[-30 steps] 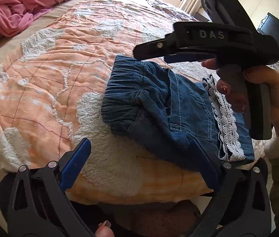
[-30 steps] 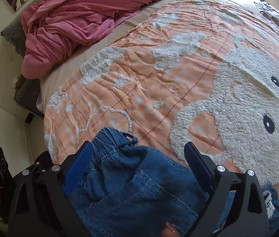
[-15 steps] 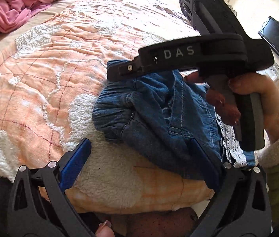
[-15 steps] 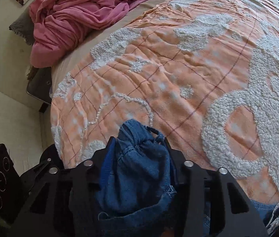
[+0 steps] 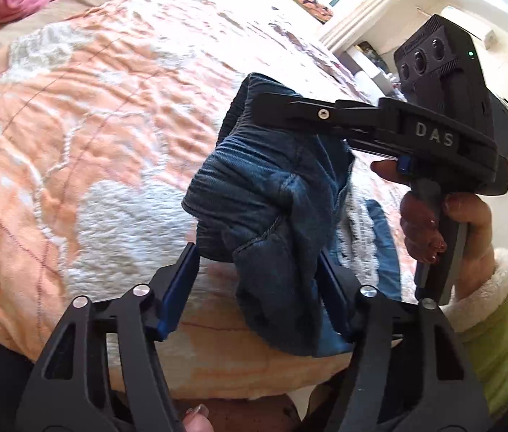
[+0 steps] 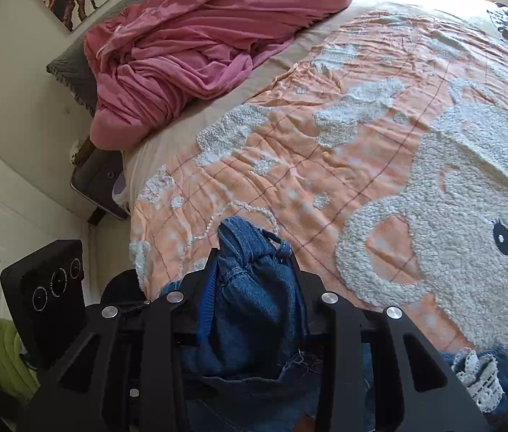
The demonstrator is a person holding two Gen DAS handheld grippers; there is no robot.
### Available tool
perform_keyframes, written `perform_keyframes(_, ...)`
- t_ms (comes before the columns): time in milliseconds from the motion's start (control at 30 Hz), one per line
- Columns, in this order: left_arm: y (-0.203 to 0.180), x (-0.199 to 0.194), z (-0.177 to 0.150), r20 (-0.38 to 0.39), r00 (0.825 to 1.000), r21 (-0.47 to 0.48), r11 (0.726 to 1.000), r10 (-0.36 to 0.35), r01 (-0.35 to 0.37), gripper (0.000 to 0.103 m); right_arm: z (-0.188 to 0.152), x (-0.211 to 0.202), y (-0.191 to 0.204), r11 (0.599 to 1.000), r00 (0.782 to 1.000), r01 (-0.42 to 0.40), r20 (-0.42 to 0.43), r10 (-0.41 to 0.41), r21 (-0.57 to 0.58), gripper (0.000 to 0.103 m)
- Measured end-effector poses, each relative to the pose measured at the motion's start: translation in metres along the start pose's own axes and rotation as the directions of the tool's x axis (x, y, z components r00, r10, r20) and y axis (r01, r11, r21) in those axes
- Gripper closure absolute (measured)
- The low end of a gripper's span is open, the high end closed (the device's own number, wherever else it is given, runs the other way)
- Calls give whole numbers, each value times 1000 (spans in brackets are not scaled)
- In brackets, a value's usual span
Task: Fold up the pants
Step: 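Grasp the elastic waistband end with the right tool and lift it, then fold the waistband end over onto the pants with the right tool and release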
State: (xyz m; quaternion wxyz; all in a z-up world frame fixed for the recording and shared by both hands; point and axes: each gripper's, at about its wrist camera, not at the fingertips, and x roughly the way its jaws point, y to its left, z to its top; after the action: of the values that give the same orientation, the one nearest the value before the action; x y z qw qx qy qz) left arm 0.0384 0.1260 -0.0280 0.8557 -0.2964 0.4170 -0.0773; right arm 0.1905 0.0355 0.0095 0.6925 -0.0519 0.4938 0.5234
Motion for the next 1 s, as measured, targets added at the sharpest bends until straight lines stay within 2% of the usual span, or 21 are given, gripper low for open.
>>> perform_keyframes(167, -44, -2, -2, 10, 1000, 87, 996, -13, 12, 51, -17, -46, -20, 1000, 997, -10, 79, 9, 13, 70)
perform_keyframes(300, -80, 8, -2, 13, 1000, 165, 986, 6, -8, 51, -39, -83, -39, 1000, 990, -14, 144, 12, 12, 70)
perform_keyframes(600, -140, 45, -27, -39, 999, 268, 963, 31, -20, 51, -102, -138, -82, 1000, 967, -17, 253, 12, 18, 70)
perform_keyframes(700, -156, 50, -38, -44, 999, 309, 951, 30, -15, 44, -121, -149, -95, 999, 963, -14, 270, 5, 33, 70)
perform_keyframes(800, -171, 60, -48, -74, 997, 346, 938, 1, 25, 37, -139, -158, -107, 998, 964, -15, 267, -1, 57, 66)
perform_keyframes(933, -180, 79, -59, -115, 993, 395, 917, -7, 52, 32, -158, -177, -114, 994, 958, 30, 280, -59, 108, 64)
perform_keyframes(1000, -184, 85, -64, -139, 990, 403, 913, -13, 69, 32, -162, -188, -116, 988, 953, 35, 291, -78, 150, 54)
